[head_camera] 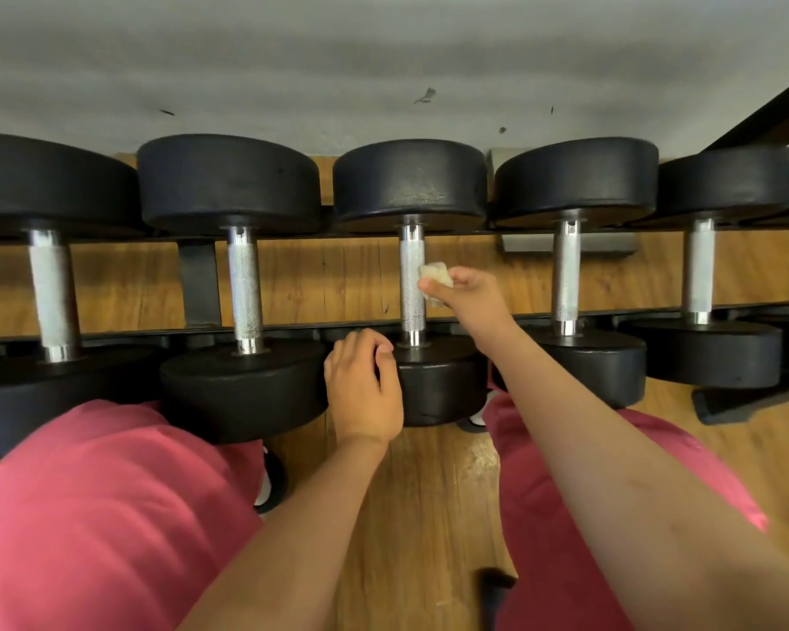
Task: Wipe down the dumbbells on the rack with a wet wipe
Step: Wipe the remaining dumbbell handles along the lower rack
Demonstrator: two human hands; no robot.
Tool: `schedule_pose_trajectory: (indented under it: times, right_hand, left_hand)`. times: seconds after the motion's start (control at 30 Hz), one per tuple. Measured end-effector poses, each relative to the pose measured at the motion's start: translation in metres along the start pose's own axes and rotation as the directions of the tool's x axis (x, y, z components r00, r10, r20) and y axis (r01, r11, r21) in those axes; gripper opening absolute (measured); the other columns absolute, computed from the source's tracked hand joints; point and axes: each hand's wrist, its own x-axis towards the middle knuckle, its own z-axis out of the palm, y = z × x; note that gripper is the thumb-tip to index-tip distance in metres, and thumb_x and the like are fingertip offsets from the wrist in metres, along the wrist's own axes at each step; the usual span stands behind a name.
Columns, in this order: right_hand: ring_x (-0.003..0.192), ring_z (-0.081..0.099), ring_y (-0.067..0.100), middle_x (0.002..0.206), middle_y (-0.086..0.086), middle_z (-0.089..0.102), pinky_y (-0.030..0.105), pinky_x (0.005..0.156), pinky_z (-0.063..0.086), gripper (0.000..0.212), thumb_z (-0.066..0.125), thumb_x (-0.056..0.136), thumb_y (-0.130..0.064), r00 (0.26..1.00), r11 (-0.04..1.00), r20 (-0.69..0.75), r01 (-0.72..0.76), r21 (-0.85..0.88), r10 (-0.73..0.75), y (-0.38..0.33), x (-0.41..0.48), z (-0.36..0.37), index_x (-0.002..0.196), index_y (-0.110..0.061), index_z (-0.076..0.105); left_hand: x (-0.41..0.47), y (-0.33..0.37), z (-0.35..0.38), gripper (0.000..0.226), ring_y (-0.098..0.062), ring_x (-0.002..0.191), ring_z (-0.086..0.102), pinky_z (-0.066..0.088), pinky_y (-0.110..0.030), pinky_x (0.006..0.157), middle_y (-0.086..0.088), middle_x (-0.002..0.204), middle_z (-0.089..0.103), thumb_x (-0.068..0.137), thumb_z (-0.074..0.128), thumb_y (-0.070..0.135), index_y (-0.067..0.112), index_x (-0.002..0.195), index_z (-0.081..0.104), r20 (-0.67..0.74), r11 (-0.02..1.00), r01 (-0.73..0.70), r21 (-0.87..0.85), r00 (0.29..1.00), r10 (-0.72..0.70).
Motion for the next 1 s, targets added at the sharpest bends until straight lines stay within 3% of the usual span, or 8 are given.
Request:
schedule_pose_trajectory:
  times: [0.1, 0.2, 0.33, 0.53, 0.7, 0.8, 0.9, 1.0]
  right_hand:
    - [0.088, 0.060, 0.005, 0.094, -0.005, 0.066, 0.018, 0.077, 0.045, 0.019, 0.073, 0.086, -0.027, 0.996, 0.997, 0.093, -0.002, -0.076, 0.009, -0.008, 0.004, 0.001, 0.098, -0.014, 0.066]
    - [0.098, 0.062, 0.013, 0.102, 0.001, 0.067, 0.026, 0.088, 0.048, 0.027, 0.074, 0.085, -0.025, 0.997, 0.999, 0.079, -0.022, -0.026, 0.024, -0.004, 0.002, 0.006, 0.103, -0.008, 0.066]
    - [0.084, 0.059, 0.009, 0.091, -0.003, 0.066, 0.022, 0.073, 0.043, 0.018, 0.077, 0.082, -0.024, 0.994, 0.996, 0.095, -0.053, -0.068, 0.059, 0.006, -0.006, -0.004, 0.092, -0.013, 0.066]
    - [0.081, 0.057, 0.006, 0.090, -0.004, 0.064, 0.017, 0.063, 0.039, 0.029, 0.079, 0.079, -0.028, 0.972, 0.957, 0.214, -0.029, -0.290, 0.094, 0.001, -0.007, -0.004, 0.097, -0.009, 0.066]
    - [0.083, 0.062, 0.018, 0.098, 0.018, 0.070, 0.033, 0.080, 0.051, 0.044, 0.085, 0.072, -0.026, 0.975, 0.956, 0.196, -0.043, -0.291, 0.103, 0.008, -0.006, -0.009, 0.097, 0.005, 0.068]
    - [0.089, 0.065, 0.019, 0.098, 0.014, 0.071, 0.035, 0.086, 0.050, 0.043, 0.085, 0.072, -0.033, 0.955, 0.925, 0.255, -0.045, -0.377, 0.150, 0.010, -0.008, -0.007, 0.098, -0.002, 0.071]
    - [0.082, 0.060, 0.019, 0.086, 0.014, 0.067, 0.032, 0.075, 0.046, 0.043, 0.085, 0.070, -0.038, 0.946, 0.896, 0.266, -0.051, -0.441, 0.184, 0.009, -0.007, -0.007, 0.089, -0.002, 0.072]
    - [0.071, 0.054, 0.015, 0.069, 0.001, 0.058, 0.027, 0.063, 0.039, 0.030, 0.084, 0.073, -0.035, 0.932, 0.880, 0.295, -0.047, -0.473, 0.208, 0.005, -0.006, -0.012, 0.068, -0.013, 0.064]
  left_hand:
    - [-0.001, 0.000, -0.001, 0.035, -0.011, 0.086, 0.047, 0.033, -0.026, 0.087, 0.007, 0.086, 0.053, 0.093, 0.024, 0.034, 0.019, 0.085, 0.054, 0.002, 1.000, -0.001, -0.003, 1.000, 0.001]
    - [-0.001, 0.000, -0.001, 0.037, -0.012, 0.086, 0.047, 0.032, -0.025, 0.088, 0.006, 0.087, 0.054, 0.094, 0.023, 0.035, 0.017, 0.086, 0.055, 0.005, 1.000, -0.002, -0.001, 1.000, 0.002]
    - [-0.001, 0.001, -0.002, 0.037, -0.012, 0.086, 0.048, 0.032, -0.025, 0.088, 0.006, 0.086, 0.054, 0.094, 0.023, 0.034, 0.017, 0.085, 0.056, 0.004, 1.000, -0.004, 0.002, 1.000, 0.004]
    - [-0.001, 0.001, -0.002, 0.038, -0.011, 0.086, 0.048, 0.031, -0.024, 0.089, 0.006, 0.086, 0.054, 0.094, 0.022, 0.036, 0.018, 0.086, 0.055, 0.008, 1.000, -0.003, 0.002, 1.000, 0.003]
    - [-0.001, 0.002, -0.002, 0.039, -0.012, 0.086, 0.048, 0.030, -0.023, 0.088, 0.006, 0.086, 0.055, 0.093, 0.022, 0.036, 0.018, 0.085, 0.055, 0.018, 1.000, 0.003, 0.011, 1.000, -0.004]
    - [0.000, 0.001, -0.001, 0.039, -0.012, 0.086, 0.047, 0.029, -0.023, 0.087, 0.006, 0.086, 0.054, 0.094, 0.021, 0.036, 0.018, 0.085, 0.055, 0.020, 1.000, -0.001, 0.016, 1.000, 0.001]
    - [0.000, 0.001, -0.002, 0.039, -0.011, 0.086, 0.047, 0.029, -0.022, 0.087, 0.006, 0.087, 0.054, 0.094, 0.021, 0.036, 0.018, 0.085, 0.055, 0.023, 1.000, 0.003, 0.022, 1.000, -0.003]
    - [-0.001, 0.002, -0.002, 0.039, -0.012, 0.086, 0.047, 0.029, -0.023, 0.087, 0.005, 0.086, 0.055, 0.093, 0.022, 0.036, 0.017, 0.085, 0.055, 0.018, 1.000, 0.004, 0.017, 1.000, -0.004]
